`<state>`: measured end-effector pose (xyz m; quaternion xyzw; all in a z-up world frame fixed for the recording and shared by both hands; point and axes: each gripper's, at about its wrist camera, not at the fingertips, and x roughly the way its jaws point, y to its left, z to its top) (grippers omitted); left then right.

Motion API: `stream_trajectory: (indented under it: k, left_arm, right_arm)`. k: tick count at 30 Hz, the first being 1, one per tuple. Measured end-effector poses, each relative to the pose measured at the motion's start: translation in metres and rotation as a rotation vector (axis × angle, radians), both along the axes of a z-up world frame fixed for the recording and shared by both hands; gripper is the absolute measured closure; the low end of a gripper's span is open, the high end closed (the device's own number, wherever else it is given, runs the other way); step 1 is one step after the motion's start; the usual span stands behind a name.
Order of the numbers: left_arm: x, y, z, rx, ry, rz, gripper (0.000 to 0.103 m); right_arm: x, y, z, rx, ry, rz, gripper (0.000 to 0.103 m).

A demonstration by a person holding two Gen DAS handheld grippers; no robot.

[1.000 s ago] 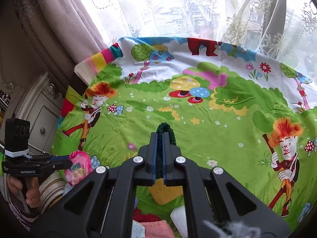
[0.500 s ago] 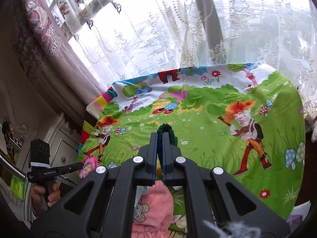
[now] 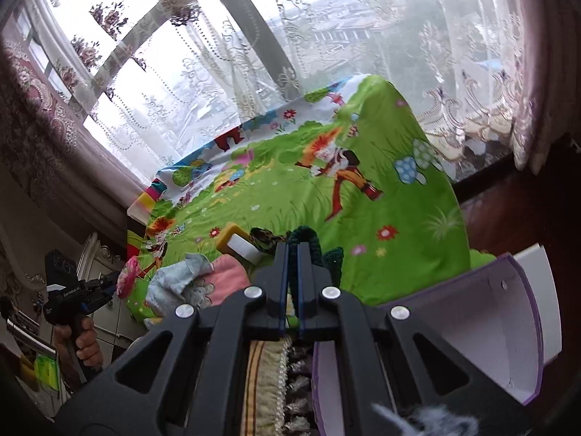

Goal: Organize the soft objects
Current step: 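Carry the green knit into the purple-rimmed box and open the right tool while the left tool carries the purse, then lower the pink purse onto the green knit and open the left tool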

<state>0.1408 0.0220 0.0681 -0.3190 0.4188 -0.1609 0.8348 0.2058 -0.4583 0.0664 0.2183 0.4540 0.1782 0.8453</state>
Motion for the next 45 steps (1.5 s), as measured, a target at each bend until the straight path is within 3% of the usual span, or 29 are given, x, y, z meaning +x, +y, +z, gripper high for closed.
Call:
stream_trajectory:
  k: [10, 18, 24, 28, 32, 35, 39, 42, 45]
  left_arm:
    - [-0.010, -0.047, -0.012, 0.016, 0.038, -0.100, 0.076]
    - [-0.011, -0.067, -0.020, 0.034, 0.066, -0.131, 0.076]
    - [-0.009, -0.104, -0.033, 0.066, 0.096, -0.217, 0.076]
    - [-0.003, -0.140, -0.042, 0.096, 0.114, -0.287, 0.076]
    - [0.002, -0.176, -0.048, 0.138, 0.126, -0.356, 0.076]
    - [0.005, -0.204, -0.056, 0.172, 0.146, -0.401, 0.076]
    - [0.012, -0.241, -0.070, 0.234, 0.170, -0.464, 0.076]
    - [0.019, -0.270, -0.080, 0.291, 0.184, -0.513, 0.076]
    - [0.028, -0.301, -0.094, 0.361, 0.204, -0.562, 0.076]
  right_arm:
    - [-0.043, -0.049, -0.112, 0.106, 0.236, -0.187, 0.096]
    - [-0.048, -0.056, -0.163, 0.274, 0.315, -0.335, 0.096]
    - [-0.078, -0.059, -0.215, 0.193, 0.496, -0.374, 0.096]
    - [-0.094, -0.058, -0.228, 0.126, 0.562, -0.354, 0.095]
    - [-0.108, -0.067, -0.227, 0.023, 0.566, -0.400, 0.095]
    - [-0.123, -0.084, -0.226, 0.006, 0.568, -0.491, 0.094]
    - [-0.128, -0.083, -0.228, 0.027, 0.598, -0.411, 0.094]
    - [-0.134, -0.077, -0.227, 0.028, 0.606, -0.358, 0.085]
    - [-0.140, -0.069, -0.225, 0.006, 0.593, -0.289, 0.065]
